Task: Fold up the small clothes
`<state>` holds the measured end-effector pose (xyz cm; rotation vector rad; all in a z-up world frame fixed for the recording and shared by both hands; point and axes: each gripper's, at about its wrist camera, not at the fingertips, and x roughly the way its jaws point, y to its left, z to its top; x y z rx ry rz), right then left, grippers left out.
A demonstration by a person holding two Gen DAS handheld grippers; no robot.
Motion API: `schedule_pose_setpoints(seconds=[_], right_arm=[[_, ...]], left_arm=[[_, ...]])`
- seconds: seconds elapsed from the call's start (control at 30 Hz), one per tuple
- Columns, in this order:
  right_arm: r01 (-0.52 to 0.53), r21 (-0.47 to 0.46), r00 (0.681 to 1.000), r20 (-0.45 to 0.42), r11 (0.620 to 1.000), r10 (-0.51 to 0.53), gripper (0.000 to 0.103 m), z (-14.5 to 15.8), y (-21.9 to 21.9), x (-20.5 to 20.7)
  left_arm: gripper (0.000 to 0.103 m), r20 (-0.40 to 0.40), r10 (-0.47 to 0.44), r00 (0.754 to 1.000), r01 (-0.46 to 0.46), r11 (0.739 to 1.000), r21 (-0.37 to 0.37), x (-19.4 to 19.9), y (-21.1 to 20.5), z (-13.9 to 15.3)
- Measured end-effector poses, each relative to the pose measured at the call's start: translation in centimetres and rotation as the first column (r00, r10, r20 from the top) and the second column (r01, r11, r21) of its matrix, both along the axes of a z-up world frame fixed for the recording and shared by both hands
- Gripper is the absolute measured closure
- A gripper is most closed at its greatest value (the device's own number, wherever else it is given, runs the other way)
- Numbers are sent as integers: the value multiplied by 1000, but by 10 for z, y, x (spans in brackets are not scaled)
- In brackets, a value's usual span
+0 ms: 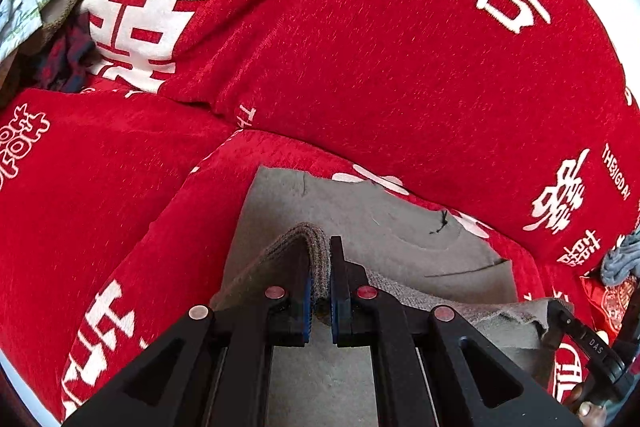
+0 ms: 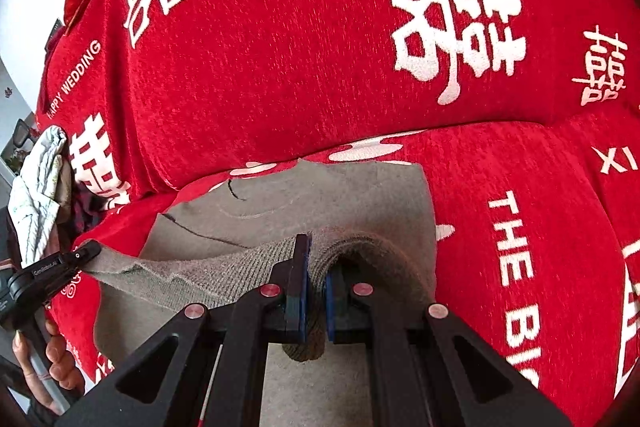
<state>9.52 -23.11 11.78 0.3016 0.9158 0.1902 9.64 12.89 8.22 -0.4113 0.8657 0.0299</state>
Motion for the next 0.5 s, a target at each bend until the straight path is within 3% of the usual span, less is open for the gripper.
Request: schedule_pose_setpoints(seconds=[0.5], right_arm=[[35, 32, 994, -102, 999, -32, 96, -39, -11, 53]], left_arm=[[96, -86, -24, 996, 30, 997, 66, 65, -18, -29]])
